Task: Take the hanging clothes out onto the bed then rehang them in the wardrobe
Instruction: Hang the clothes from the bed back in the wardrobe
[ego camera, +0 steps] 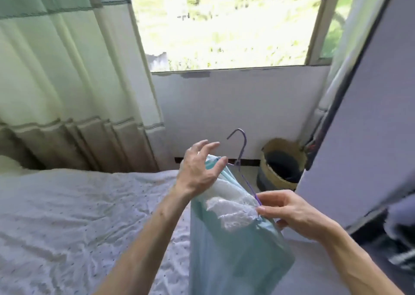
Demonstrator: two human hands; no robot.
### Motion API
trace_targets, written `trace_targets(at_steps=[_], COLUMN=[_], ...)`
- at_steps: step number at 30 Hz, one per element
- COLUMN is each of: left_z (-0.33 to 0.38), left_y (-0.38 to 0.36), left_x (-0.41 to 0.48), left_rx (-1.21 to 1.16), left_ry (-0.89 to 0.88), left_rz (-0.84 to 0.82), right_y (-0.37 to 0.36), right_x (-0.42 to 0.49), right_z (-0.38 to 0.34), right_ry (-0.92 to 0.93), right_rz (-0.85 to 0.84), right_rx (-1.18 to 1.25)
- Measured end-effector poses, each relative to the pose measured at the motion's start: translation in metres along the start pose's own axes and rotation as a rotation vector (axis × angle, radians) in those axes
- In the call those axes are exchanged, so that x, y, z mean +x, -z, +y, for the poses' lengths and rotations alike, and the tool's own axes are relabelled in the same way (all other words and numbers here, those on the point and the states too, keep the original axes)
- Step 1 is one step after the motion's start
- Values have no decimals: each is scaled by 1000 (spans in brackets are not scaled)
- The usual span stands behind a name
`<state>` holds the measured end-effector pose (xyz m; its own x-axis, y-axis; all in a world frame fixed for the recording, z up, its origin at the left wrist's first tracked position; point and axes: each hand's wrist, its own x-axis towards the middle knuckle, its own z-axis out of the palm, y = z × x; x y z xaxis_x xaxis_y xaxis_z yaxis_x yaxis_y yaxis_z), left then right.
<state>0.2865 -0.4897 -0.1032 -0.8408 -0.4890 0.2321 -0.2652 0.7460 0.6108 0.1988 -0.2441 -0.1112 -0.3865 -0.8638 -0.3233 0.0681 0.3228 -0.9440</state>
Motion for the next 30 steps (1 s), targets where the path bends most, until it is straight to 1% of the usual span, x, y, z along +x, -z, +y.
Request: trace_targets(at_steps=[2,4,6,7,9,11,15,18,19,21,23,24,26,28,30], left_z=[25,34,42,49,75,104,168,221,236,263,286,296,313,322,327], left_y=[-23,-44,-73,-88,-124,-150,-183,-196,-200,-215,-230,-235,-239,-242,-245], left_x=[40,74,107,119,135,142,156,158,157,153,141,131,108,89,72], left_rx=[72,106,114,97,7,-91,-254,-290,-259,-247,-333,-366,-427,-484,-467], left_ry=[-79,-84,-102,-133,-273,-400,-440,-581,-654,-770,-834,-877,-934,-912,-906], left_rz=[-43,-84,-200,-288,-418,-478,-567,-682,-683,-606,-534,-530,-576,-655,-729], right_y=[29,52,72,81,96,104,102,91,85,74,63,57,47,38,34], right_x=[-26,-50,-73,-83,-106,-124,-153,-174,-181,-196,-210,-217,-230,-238,-242], right_z=[1,1,4,7,13,16,19,18,18,21,27,31,42,47,52], right_ry=[9,16,16,17,25,37,32,47,56,65,57,60,55,50,52], right_rz=[101,202,320,381,524,649,851,943,970,1050,1155,1202,1256,1299,1329], right_rx=[19,38,64,76,113,171,211,230,236,241,243,247,241,244,228])
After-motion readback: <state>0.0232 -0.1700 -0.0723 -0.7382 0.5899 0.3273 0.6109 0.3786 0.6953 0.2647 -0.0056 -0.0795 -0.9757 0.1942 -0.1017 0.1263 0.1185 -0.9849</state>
